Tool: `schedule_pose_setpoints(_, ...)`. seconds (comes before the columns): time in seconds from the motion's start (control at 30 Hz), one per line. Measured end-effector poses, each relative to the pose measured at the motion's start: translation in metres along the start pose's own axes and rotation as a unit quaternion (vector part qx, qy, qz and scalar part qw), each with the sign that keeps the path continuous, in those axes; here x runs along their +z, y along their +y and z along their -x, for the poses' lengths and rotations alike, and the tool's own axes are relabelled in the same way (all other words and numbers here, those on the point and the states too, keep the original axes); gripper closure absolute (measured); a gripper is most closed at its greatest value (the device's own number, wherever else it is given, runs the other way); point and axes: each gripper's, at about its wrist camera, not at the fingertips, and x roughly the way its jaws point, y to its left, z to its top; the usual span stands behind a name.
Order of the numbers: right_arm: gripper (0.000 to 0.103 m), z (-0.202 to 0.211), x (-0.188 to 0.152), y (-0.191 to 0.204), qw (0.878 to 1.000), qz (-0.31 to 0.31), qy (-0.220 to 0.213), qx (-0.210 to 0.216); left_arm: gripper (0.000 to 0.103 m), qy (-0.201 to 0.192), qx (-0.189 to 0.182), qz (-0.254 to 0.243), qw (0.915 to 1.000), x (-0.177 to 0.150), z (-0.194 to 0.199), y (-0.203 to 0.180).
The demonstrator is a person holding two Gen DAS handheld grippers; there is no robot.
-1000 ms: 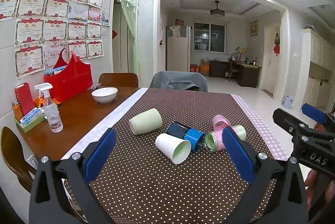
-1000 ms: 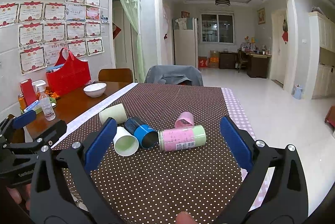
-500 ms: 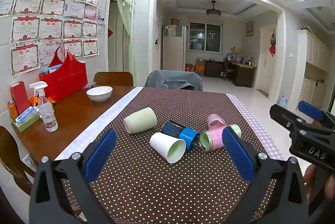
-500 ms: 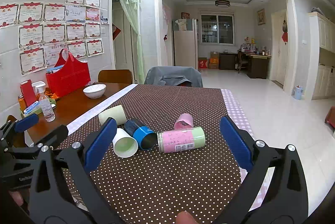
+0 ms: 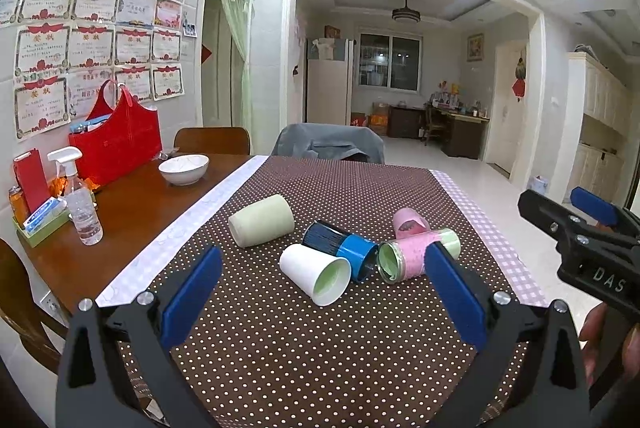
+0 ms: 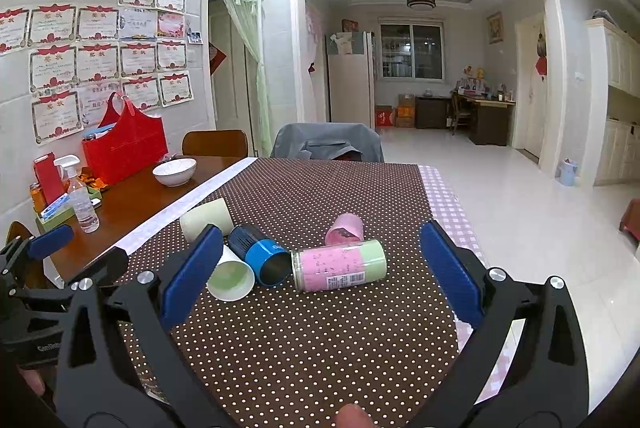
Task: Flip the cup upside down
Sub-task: 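Move the left gripper to the translucent pink cup and close on it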
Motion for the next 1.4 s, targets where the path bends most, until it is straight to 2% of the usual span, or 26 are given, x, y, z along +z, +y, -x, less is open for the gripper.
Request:
schedule_pose_setpoints(0.37, 0.006, -0.008, 0.0, -0.003, 1.0, 0.003, 0.004, -0.001, 0.004, -0.003, 0.001, -0.001, 1.0, 0.004, -0.005, 0.001)
schedule_pose_setpoints(0.6, 0.006, -0.031, -0.001, -0.008, 1.0, 0.006, 0.023, 0.001, 0.004, 0.015, -0.005, -0.004, 0.9999, 0.011, -0.027, -0.005)
schedule_pose_setpoints(1.0, 0.006, -0.094, -0.006, -0.05, 0.996, -0.011, 0.087, -0.025, 0.004, 0.106, -0.031, -0.004, 0.9939, 0.028, -0.112, -0.027)
schedule_pose_setpoints(1.23, 0.006, -0.135, -0.012, -0.088, 0.989, -0.032, 0.132, -0.052, 0.004, 0.16, -0.058, -0.023, 0.9852, 0.039, -0.172, -0.054)
schedule_pose_setpoints(1.4, 0.006, -0.161, -0.014, -0.108, 0.985, -0.045, 0.157, -0.061, 0.004, 0.211, -0.078, -0.021, 0.9741, 0.044, -0.22, -0.071)
